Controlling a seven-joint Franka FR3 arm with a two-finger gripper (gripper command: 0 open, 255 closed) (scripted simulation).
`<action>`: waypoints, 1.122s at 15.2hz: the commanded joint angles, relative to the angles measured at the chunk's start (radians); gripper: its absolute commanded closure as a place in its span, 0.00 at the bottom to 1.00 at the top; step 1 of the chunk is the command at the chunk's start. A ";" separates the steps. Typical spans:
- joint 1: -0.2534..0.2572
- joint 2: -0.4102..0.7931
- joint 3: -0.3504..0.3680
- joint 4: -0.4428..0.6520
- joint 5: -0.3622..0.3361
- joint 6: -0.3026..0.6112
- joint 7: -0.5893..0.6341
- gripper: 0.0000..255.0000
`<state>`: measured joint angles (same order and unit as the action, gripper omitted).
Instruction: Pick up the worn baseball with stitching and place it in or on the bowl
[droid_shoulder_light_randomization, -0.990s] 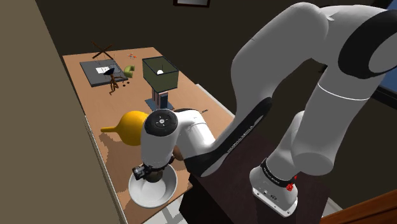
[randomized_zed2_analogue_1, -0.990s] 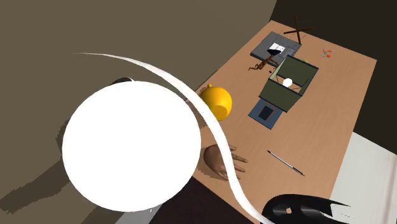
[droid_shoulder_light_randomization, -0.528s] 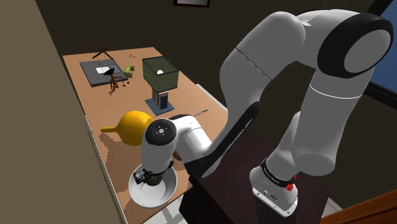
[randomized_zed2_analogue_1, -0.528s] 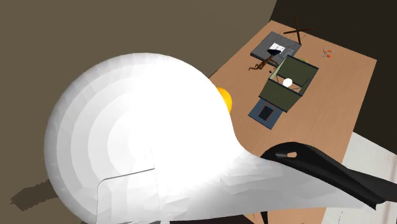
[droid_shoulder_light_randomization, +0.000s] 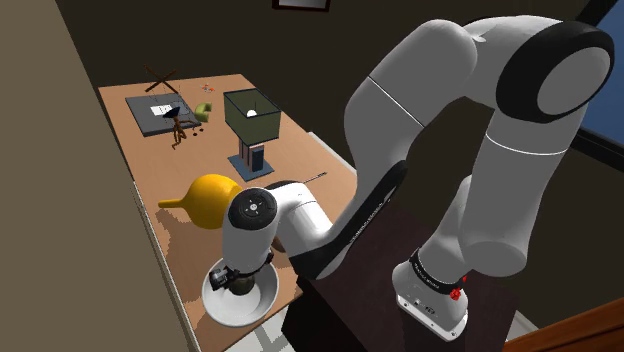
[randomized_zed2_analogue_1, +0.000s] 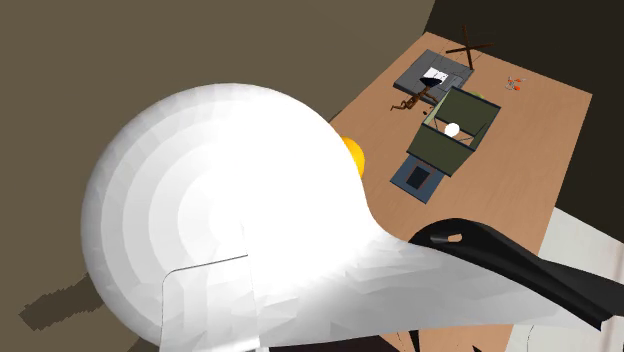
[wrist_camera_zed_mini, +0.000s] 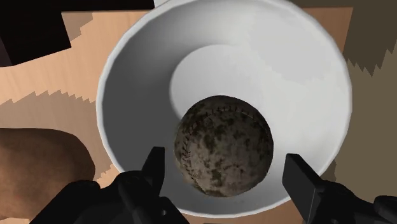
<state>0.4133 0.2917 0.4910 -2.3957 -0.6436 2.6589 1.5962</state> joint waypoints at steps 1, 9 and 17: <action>0.000 0.000 0.000 0.000 0.000 0.000 0.000 0.00; -0.056 -0.144 0.098 -0.029 0.192 -0.076 -0.135 0.00; -0.053 -0.144 0.096 -0.029 0.193 -0.076 -0.136 0.00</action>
